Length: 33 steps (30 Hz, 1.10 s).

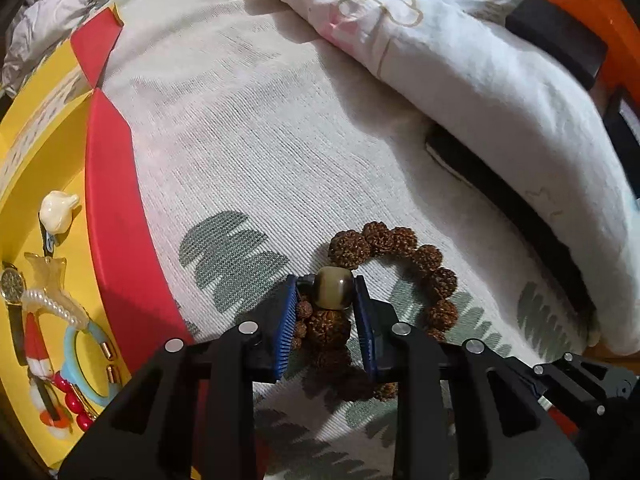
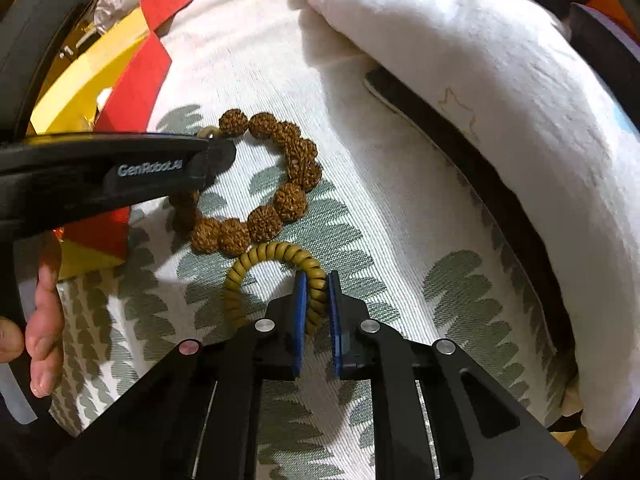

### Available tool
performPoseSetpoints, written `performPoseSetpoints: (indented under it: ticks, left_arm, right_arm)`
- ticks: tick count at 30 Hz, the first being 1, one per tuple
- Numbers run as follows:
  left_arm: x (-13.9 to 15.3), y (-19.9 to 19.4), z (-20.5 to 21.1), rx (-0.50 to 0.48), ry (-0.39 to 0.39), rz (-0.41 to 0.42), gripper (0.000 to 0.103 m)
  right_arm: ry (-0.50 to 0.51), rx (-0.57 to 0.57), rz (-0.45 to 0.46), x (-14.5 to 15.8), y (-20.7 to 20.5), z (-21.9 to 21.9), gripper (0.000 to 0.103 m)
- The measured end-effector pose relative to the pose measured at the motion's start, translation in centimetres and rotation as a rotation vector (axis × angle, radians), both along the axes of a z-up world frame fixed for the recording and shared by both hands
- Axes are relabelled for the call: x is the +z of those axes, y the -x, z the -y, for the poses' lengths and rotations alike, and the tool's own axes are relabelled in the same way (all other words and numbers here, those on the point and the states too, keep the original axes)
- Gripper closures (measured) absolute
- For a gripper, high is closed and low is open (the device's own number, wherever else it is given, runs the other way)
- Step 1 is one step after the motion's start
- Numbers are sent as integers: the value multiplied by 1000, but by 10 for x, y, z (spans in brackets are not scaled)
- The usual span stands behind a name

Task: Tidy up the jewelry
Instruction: 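Carry the brown bracelet with the left tool while the right tool carries the tan bracelet into the box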

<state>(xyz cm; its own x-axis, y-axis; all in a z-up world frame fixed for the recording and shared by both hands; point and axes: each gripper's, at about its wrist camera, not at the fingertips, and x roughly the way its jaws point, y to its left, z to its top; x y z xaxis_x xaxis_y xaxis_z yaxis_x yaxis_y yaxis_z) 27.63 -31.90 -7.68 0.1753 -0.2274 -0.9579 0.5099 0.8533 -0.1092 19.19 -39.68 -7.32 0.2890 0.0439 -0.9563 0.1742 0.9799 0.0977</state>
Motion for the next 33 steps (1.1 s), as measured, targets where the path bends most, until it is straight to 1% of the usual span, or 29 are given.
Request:
performPoseSetpoints:
  ticks: [6, 7, 9, 10, 12, 13, 15, 16, 17, 18, 19, 21, 23, 24, 25, 27, 29, 31, 33]
  left_arm:
    - [21, -2, -15, 11, 59, 9, 75]
    - [24, -1, -16, 11, 66, 11, 75]
    - [30, 0, -16, 15, 83, 12, 75]
    - [35, 2, -17, 13, 92, 15, 75]
    - [45, 4, -20, 12, 115, 20, 75]
    - [49, 7, -22, 11, 126, 24, 75]
    - [59, 12, -25, 11, 145, 32, 75]
    - [68, 14, -27, 11, 153, 44, 75]
    - [72, 10, -20, 11, 157, 53, 75]
    - [81, 12, -22, 15, 165, 68, 75]
    - [87, 8, -21, 14, 171, 76, 75]
    - [101, 14, -25, 7, 186, 91, 75]
    - [117, 16, -33, 13, 207, 104, 75]
    - [124, 15, -37, 17, 216, 111, 75]
    - [136, 14, -46, 28, 229, 124, 75]
    - [152, 13, -60, 45, 239, 147, 75]
    - [172, 12, -80, 67, 254, 175, 75]
    - [193, 13, -105, 92, 252, 216, 75]
    - [204, 12, -121, 109, 243, 242, 75]
  right_arm:
    - [-46, -5, 52, 25, 22, 5, 92]
    - [-71, -13, 73, 31, 26, 9, 92]
    - [-92, -9, 81, 38, 34, 11, 92]
    - [-110, -13, 105, 45, 39, 14, 92]
    - [-126, -7, 111, 51, 43, 15, 92]
    - [-148, -16, 132, 57, 46, 18, 92]
    - [-144, -19, 138, 60, 42, 18, 92]
    - [-159, -24, 149, 63, 43, 19, 92]
    - [-161, -26, 156, 65, 44, 19, 92]
    - [-159, -25, 157, 63, 39, 16, 92]
    - [-164, -28, 168, 66, 38, 17, 92]
    - [-178, -25, 192, 73, 38, 16, 92]
    - [-187, -22, 227, 81, 37, 13, 92]
    - [-199, -13, 228, 82, 36, 11, 92]
    - [-213, -16, 247, 87, 36, 10, 92]
    - [-213, -1, 257, 93, 32, 1, 92]
    - [-229, 24, 274, 101, 25, -13, 92]
    - [-239, 64, 288, 108, 14, -34, 92]
    - [-254, 105, 294, 113, 6, -55, 92]
